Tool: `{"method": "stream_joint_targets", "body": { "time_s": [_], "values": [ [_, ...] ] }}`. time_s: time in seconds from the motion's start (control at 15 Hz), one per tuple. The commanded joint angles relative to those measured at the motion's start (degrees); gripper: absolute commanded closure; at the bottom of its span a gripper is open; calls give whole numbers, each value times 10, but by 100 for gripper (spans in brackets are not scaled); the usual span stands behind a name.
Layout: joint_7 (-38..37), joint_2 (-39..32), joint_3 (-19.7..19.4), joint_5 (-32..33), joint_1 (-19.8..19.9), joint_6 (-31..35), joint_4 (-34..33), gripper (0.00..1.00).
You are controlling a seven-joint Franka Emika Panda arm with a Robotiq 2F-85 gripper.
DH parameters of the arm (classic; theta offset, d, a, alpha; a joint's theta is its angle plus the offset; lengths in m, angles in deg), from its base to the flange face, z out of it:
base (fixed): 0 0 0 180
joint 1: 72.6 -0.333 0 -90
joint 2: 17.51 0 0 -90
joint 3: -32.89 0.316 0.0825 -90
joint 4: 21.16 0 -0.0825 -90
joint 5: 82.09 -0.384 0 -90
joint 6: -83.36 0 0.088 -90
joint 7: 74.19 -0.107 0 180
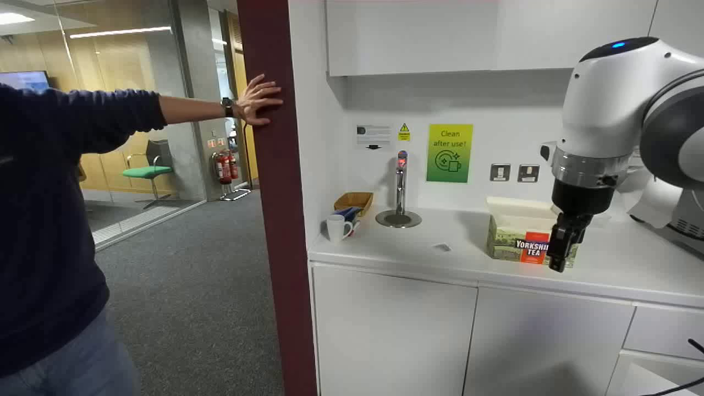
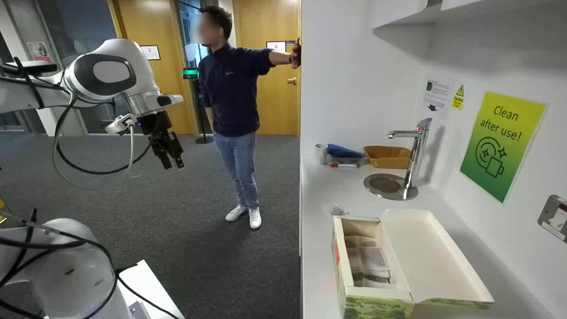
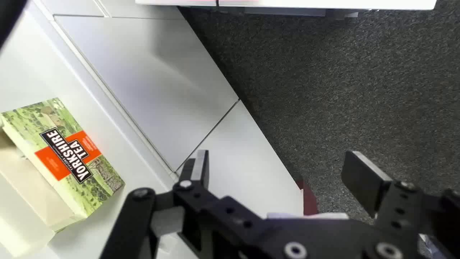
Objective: Put some tea bags on the counter
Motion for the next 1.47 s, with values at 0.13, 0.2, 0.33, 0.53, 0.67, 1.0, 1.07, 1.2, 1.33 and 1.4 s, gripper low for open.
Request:
{"method": "stream_joint_targets", "body": {
  "time_s": [0.13,0.2,0.33,0.53,0.67,1.0,1.07,1.2,1.33,1.4],
  "values": [
    [-9,-4,-8,8,-14,-1,-2,0],
    [-9,-4,-8,8,-14,-1,-2,0],
    [1,-7,-13,8,-17,4,-4,0],
    [-13,-20,-16,12,-4,31,-19,0],
    [-28,-25,-36,13,16,65,-31,0],
    [-38,-71,-107,11,70,133,-72,0],
    [-38,-87,-119,8,78,147,-80,0],
    [-44,-125,-131,10,93,182,-96,0],
    [-53,-171,-137,13,107,213,-116,0],
    [-60,-191,-138,17,114,224,-125,0]
  ]
}}
